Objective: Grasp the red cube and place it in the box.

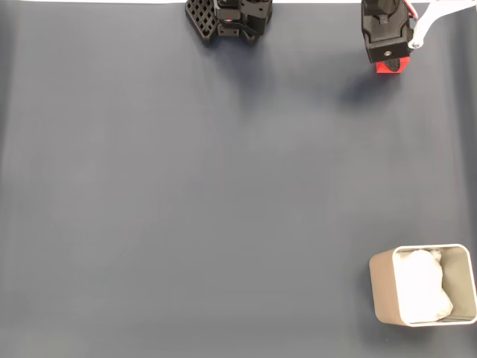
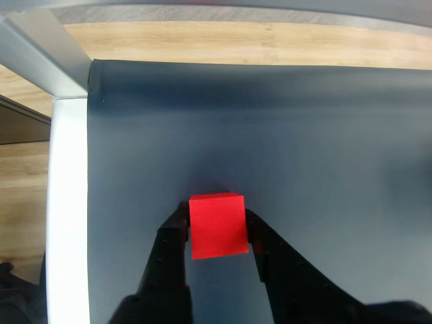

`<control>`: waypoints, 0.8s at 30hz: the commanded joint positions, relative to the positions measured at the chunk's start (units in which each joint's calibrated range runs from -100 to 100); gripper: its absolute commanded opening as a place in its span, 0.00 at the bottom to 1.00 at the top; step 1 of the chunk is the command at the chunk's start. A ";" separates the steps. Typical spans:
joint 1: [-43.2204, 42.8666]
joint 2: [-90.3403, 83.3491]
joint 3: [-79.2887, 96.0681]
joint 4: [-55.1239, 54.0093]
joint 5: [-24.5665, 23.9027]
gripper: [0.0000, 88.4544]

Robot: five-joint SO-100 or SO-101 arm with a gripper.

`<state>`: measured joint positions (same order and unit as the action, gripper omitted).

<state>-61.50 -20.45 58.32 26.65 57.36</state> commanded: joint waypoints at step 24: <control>-0.43 -3.81 0.08 1.14 -0.68 0.04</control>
<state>-61.87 -21.58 59.86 26.65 57.17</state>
